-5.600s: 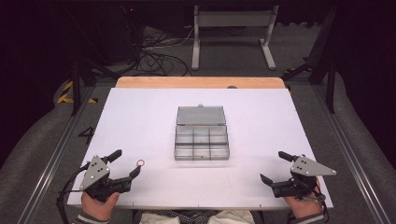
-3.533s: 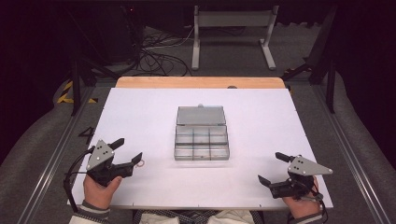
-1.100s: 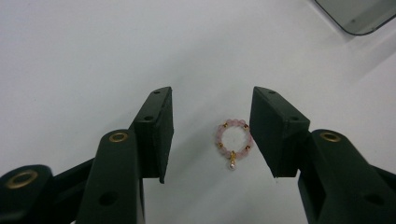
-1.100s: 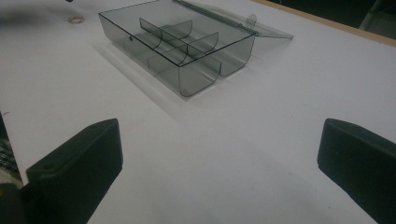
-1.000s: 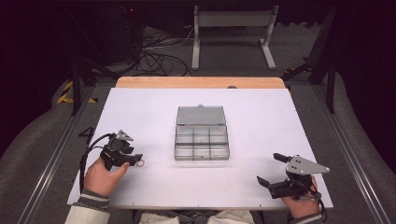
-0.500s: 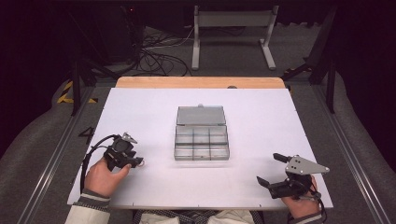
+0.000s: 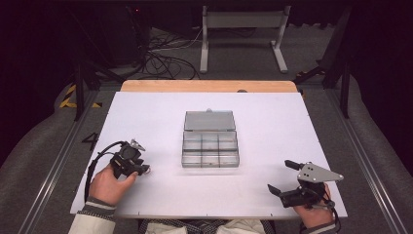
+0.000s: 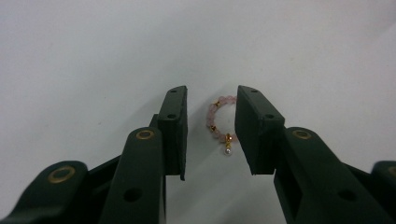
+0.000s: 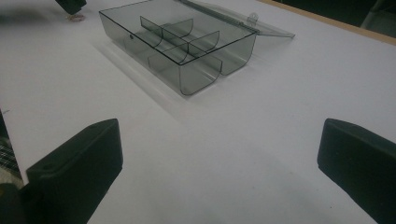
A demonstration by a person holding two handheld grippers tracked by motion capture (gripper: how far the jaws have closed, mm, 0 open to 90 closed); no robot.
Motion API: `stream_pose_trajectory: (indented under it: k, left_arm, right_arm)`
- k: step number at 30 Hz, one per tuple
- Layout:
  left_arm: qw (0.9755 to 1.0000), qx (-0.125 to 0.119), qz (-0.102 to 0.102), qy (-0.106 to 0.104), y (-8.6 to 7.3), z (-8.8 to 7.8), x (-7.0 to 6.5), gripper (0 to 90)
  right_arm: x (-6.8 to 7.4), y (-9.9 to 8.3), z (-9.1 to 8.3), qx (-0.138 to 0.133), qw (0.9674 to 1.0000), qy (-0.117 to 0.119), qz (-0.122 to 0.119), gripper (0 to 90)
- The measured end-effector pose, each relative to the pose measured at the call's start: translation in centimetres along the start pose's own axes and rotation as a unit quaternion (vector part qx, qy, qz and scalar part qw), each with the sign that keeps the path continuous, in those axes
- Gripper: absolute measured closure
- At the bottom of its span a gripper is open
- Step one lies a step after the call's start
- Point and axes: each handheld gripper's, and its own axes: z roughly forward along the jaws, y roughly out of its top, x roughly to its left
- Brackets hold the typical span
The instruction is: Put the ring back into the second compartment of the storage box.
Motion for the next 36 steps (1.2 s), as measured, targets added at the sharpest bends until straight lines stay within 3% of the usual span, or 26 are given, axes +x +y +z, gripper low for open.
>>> stream_pose_trajectory:
  k: [16, 36]
  left_arm:
    - [0.9998, 0.016, 0.003, 0.013, 0.24, 0.68, -0.15, 79.0]
    - [0.9998, 0.021, 0.003, 0.001, 0.36, 0.86, -0.14, 86.4]
  right_arm:
    - [-0.02, 0.00, 0.03, -0.001, 1.0000, 0.001, 0.001, 0.8]
    - [-0.02, -0.01, 0.06, 0.002, 1.0000, 0.000, 0.000, 0.8]
